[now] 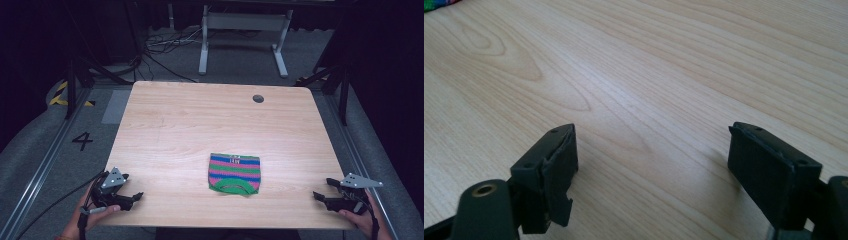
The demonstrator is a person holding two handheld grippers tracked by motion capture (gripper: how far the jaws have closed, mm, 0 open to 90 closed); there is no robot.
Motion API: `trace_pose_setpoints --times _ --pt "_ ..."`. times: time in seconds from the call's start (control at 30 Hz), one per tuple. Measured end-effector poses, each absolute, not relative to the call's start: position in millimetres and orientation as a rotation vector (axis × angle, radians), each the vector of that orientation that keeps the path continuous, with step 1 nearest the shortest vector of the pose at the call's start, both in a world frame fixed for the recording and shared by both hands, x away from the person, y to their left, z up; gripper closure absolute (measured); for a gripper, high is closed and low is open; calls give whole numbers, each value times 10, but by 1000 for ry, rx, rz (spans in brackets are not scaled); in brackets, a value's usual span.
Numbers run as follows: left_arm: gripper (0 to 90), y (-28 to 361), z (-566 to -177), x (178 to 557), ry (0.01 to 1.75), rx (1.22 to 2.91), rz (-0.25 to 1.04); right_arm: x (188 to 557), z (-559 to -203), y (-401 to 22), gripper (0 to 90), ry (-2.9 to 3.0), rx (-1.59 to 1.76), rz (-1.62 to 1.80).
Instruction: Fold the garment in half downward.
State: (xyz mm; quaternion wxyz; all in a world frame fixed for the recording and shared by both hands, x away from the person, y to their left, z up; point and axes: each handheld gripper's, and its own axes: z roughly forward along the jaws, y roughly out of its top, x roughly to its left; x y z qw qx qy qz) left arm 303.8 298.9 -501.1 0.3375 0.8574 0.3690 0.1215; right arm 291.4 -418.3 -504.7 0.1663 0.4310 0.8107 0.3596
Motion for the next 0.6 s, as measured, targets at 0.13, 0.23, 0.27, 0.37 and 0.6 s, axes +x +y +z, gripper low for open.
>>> trace_pose_setpoints --times 0.13,0.23,0.27,0.37,0.6 --pt "143 2977 -5011 3020 980 2231 335 2913 -5051 -4168 194 2301 1227 998" --pt "144 2978 -5011 3021 979 2230 334 2914 -5052 -4169 193 2302 1232 999" --pt "144 2977 -5011 3020 980 2230 335 2914 -5052 -4169 192 2301 1233 998" --pt "144 2977 -5011 3020 980 2230 335 2905 -5051 -4172 193 2294 1242 995" --pt "141 2971 -5011 3011 996 2226 337 2906 -5052 -4179 191 2282 1259 994"
